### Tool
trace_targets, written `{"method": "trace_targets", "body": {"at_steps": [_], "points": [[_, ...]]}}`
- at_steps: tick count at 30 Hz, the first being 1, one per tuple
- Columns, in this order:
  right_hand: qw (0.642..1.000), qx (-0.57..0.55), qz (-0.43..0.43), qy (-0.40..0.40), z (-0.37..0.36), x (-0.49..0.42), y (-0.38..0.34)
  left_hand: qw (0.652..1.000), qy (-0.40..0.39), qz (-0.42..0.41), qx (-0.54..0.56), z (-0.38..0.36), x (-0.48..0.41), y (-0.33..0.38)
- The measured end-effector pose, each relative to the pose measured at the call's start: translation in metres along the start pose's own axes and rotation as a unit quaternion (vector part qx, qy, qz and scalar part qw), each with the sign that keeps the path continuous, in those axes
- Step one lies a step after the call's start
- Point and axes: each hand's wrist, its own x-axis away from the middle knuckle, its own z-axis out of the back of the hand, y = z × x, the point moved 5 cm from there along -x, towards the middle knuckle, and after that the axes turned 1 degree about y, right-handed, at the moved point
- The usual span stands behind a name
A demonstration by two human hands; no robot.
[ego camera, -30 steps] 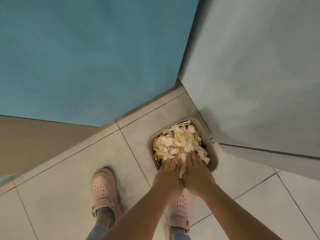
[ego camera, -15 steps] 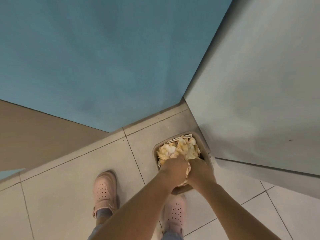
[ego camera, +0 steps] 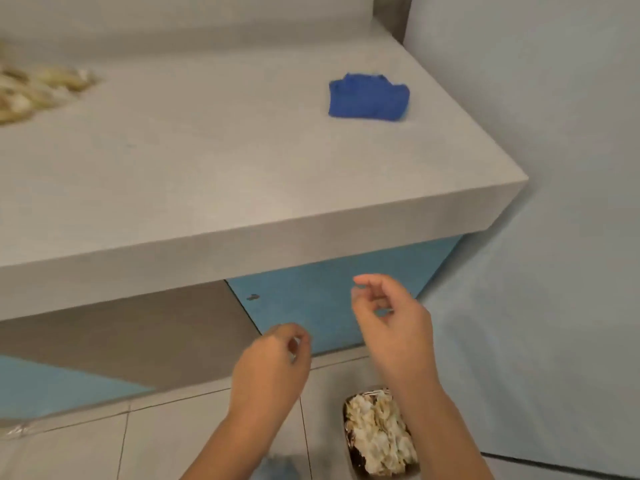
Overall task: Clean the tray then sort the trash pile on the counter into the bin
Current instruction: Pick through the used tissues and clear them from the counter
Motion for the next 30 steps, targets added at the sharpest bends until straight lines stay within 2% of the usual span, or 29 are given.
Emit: {"method": "trace_targets", "body": {"at_steps": [7, 10, 13, 17, 21, 23, 27, 30], "points": [[0.989, -0.005, 0.094, -0.115, -0.051, -0.013, -0.146, 0.978, 0.183, 0.0, 0.102, 0.171, 0.008, 0.018], [0.979, 0.026, 0.135, -0.154, -0.094, -0.023, -0.194, 0.962, 0.243, 0.015, 0.125, 0.236, -0.01, -0.008], [0.963, 0.072, 0.165, -0.199, -0.153, -0.036, -0.234, 0.956, 0.269, 0.057, 0.099, 0.294, -0.042, -0.058], [0.942, 0.146, 0.183, -0.242, -0.251, -0.064, -0.275, 0.962, 0.253, 0.08, 0.065, 0.365, -0.102, -0.136], [0.907, 0.243, 0.194, -0.284, -0.362, -0.105, -0.304, 0.98, 0.188, 0.069, 0.02, 0.42, -0.169, -0.205], [0.884, 0.298, 0.188, -0.306, -0.41, -0.13, -0.305, 0.988, 0.152, 0.041, -0.012, 0.438, -0.197, -0.224], [0.819, 0.415, 0.233, -0.321, -0.476, -0.171, -0.292, 0.987, 0.119, -0.063, -0.088, 0.466, -0.248, -0.233], [0.801, 0.438, 0.251, -0.321, -0.497, -0.187, -0.285, 0.967, 0.095, -0.109, -0.212, 0.477, -0.287, -0.225]]}}
